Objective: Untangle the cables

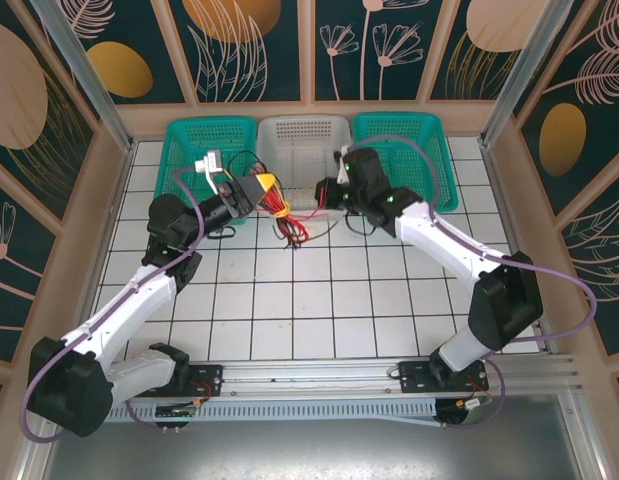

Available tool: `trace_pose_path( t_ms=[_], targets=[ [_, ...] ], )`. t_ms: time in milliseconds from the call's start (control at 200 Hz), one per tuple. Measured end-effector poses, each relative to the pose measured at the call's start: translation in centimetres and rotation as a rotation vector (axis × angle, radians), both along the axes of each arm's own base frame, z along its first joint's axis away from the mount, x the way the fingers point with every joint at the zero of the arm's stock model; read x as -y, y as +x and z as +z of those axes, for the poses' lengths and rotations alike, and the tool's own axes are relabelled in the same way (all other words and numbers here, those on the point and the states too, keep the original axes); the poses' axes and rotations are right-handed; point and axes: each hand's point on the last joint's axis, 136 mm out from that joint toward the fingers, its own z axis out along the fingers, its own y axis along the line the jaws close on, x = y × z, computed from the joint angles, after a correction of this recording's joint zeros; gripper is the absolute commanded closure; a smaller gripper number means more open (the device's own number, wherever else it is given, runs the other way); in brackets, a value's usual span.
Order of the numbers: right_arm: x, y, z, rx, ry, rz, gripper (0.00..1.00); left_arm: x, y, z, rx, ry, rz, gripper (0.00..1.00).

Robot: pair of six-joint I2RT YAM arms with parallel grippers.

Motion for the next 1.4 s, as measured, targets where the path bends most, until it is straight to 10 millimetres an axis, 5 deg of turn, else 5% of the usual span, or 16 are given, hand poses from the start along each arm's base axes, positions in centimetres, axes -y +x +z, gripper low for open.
trace_pose_path(
  t_ms=[105, 325, 501, 656, 851, 1011, 1211, 1401],
  targets=[
    [-1.7, -3.2, -1.4, -0.02, 0.118, 0.046, 1.0, -1.0, 1.1, 2.3, 0.02, -0.131, 0.063, 1.0],
    [-6.8, -9.0, 0.4, 0.017, 0.307, 0.136, 1.0, -4.6, 3.5, 4.8, 0.026, -0.298, 0.345, 1.0],
    [-8.8, -13.5, 2.3, 0.042, 0.358, 0.178, 1.0, -8.4, 6.0, 3.0, -0.012, -0.261, 0.667, 1.0],
    [-8.2, -15.9, 6.5, 0.119, 0.368, 0.183, 1.0, -11.2, 7.2, -1.3, -0.06, -0.113, 0.891, 1.0],
    [-5.6, -15.4, 14.8, 0.29, 0.413, 0.125, 1.0, -12.8, 7.9, -7.5, -0.158, 0.071, 1.015, 1.0],
    [-3.5, -14.1, 20.4, 0.407, 0.418, 0.07, 1.0, -12.6, 7.7, -10.0, -0.195, 0.143, 1.007, 1.0],
    [0.6, -8.3, 24.3, 0.47, 0.32, -0.082, 1.0, -10.3, 6.8, -9.8, -0.149, 0.177, 0.859, 1.0],
    [4.0, -1.5, 24.7, 0.462, 0.189, -0.186, 1.0, -6.3, 4.2, -8.7, -0.047, 0.195, 0.598, 1.0]
  ],
)
